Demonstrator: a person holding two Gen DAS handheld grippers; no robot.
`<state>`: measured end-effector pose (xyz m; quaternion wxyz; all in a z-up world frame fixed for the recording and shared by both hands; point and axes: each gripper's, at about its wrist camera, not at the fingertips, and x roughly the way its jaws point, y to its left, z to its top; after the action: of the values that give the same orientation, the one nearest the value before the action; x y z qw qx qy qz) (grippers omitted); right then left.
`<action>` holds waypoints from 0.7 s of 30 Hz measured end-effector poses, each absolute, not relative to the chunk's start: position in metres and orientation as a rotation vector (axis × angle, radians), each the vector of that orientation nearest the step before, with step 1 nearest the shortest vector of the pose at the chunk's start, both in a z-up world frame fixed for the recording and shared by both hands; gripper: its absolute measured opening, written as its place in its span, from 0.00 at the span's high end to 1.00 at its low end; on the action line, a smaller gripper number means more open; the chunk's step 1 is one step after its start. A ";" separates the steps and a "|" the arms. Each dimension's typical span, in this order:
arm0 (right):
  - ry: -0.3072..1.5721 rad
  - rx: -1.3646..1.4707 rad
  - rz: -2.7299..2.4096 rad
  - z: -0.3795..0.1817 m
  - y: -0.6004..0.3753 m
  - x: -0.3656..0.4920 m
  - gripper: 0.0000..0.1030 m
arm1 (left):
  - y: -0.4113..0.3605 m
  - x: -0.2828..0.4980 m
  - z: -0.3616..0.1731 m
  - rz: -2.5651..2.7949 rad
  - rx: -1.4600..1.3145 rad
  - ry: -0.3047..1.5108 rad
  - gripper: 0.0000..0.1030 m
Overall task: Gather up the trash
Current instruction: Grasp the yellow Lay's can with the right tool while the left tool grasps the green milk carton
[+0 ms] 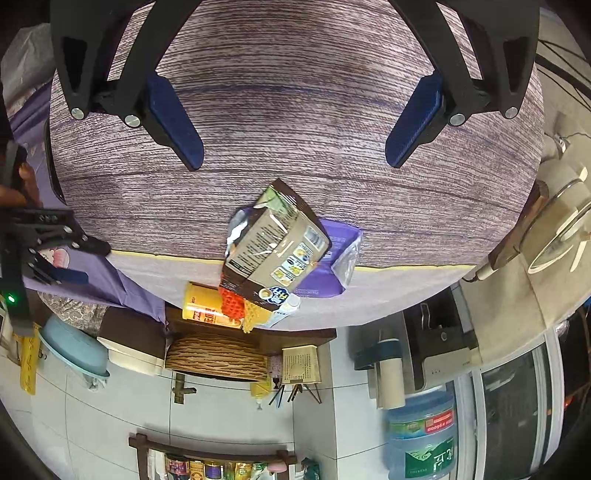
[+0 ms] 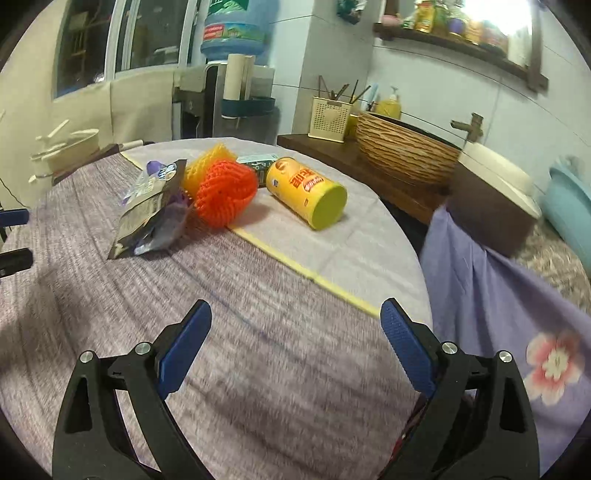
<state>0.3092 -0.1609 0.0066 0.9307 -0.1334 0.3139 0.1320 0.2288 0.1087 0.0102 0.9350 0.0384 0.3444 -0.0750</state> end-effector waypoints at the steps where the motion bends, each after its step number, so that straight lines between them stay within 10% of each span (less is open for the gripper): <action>1: 0.646 -0.284 0.271 0.007 -0.158 0.317 0.11 | 0.111 0.232 0.011 -0.160 0.081 0.708 0.05; 21: 0.869 -0.643 0.343 -0.008 -0.055 0.529 0.11 | 0.142 0.386 0.025 -0.316 0.142 0.825 0.05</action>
<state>0.5292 -0.0550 -0.0084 0.8433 -0.3048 0.4118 0.1623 0.3864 0.1418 0.0246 0.9016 0.0684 0.3989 -0.1527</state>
